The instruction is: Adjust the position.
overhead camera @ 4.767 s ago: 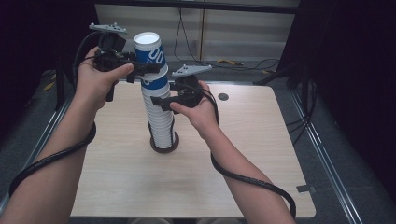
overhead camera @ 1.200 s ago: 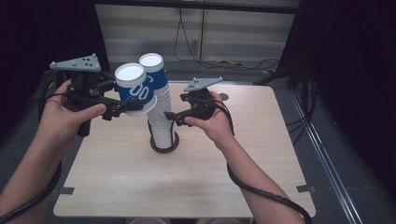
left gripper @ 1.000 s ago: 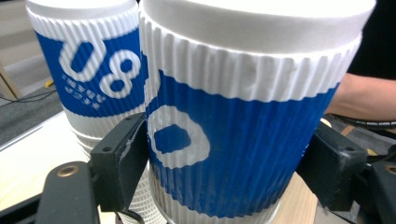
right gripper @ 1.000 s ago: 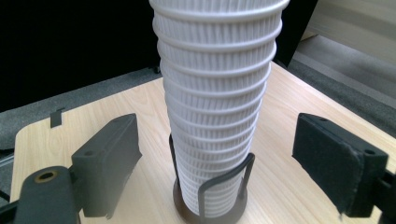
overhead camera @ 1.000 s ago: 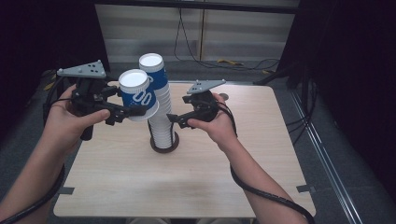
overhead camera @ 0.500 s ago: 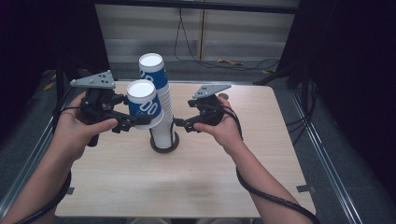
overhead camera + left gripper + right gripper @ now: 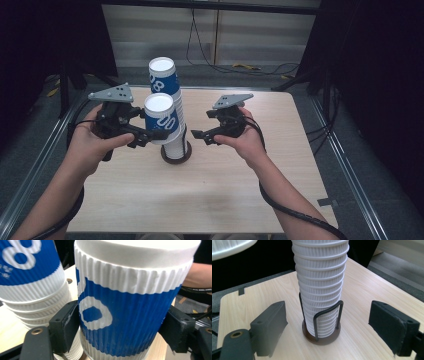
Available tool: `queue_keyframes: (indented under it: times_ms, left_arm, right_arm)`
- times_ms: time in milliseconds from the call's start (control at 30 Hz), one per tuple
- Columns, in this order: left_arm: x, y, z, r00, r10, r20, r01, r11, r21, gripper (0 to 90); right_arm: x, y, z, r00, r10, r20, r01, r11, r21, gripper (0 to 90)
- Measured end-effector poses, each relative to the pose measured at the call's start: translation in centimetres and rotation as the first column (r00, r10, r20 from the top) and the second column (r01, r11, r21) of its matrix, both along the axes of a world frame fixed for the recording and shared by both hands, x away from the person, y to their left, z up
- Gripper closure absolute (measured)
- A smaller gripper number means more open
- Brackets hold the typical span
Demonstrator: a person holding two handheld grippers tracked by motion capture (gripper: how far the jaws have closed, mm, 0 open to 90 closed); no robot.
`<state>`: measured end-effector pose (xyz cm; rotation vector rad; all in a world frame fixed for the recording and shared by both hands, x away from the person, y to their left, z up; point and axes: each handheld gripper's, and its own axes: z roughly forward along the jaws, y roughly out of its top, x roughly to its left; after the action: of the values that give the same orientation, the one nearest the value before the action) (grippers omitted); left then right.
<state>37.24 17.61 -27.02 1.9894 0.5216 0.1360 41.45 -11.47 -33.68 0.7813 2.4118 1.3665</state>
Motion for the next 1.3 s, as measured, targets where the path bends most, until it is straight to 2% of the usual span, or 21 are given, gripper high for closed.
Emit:
queue_keyframes:
  times_ms: [400, 833, 1300]
  left_arm:
    - [-0.3, -1.1, -1.3, 0.9993, -0.036, -0.012, 0.036, 0.9992, 0.02, 23.9]
    - [-0.3, -2.2, -2.6, 0.9979, -0.06, -0.023, 0.061, 0.9976, 0.032, 24.0]
    - [-0.1, -3.1, -3.7, 0.9965, -0.072, -0.042, 0.076, 0.9919, 0.102, 24.5]
  right_arm:
    - [-0.3, -0.7, -0.6, 0.9999, 0.008, -0.008, -0.008, 1.0, -0.013, 14.1]
    - [-0.6, -1.9, -1.1, 0.9999, -0.01, -0.013, 0.01, 1.0, -0.008, 14.1]
    - [-0.8, -2.8, -2.0, 0.9997, -0.013, -0.021, 0.013, 1.0, -0.01, 14.1]
